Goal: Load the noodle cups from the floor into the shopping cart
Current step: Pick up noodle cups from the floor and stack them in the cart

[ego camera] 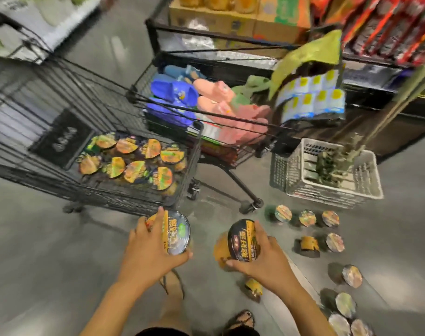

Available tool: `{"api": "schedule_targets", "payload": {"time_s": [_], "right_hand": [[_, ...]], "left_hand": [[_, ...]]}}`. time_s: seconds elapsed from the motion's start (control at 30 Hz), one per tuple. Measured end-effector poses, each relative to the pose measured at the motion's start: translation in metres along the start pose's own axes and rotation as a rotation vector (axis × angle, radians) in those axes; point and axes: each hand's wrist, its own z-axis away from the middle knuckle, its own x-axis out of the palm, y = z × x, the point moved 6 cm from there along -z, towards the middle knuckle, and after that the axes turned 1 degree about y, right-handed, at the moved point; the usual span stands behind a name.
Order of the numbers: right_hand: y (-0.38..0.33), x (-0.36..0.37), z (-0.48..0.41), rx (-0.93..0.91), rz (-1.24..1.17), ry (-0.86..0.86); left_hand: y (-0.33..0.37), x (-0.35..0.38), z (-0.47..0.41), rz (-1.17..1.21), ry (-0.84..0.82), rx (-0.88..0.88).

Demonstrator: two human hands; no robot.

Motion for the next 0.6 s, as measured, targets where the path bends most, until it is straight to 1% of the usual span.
{"api": "schedule_targets", "payload": {"time_s": [0.13,0.27,0.33,0.5,0.6], "right_hand": [[-0.080,0.022,-0.033,-0.072,-0.038,-0.025],[-0.153,0.046,-0.068,-0.133,-0.080,-0.006],[-0.187,0.052,-0.080,-0.159,-0.062,0.016],[-0.251,0.062,-0.107,-0.239,-0.025,0.044],[-0.279,0.064,-0.133,-0.265,0.061,0.008]], "left_hand": [[-0.049,-0.043,-0.040,0.021,0.008,-0.020],[-0.088,-0.097,-0.078,0.099,0.087,-0.024],[-0.108,-0.121,-0.094,0.113,0.118,-0.044],[-0.162,-0.160,-0.127,0.181,0.225,-0.149],[-0.185,-0.171,-0.147,0.231,0.282,-0.199]]}}
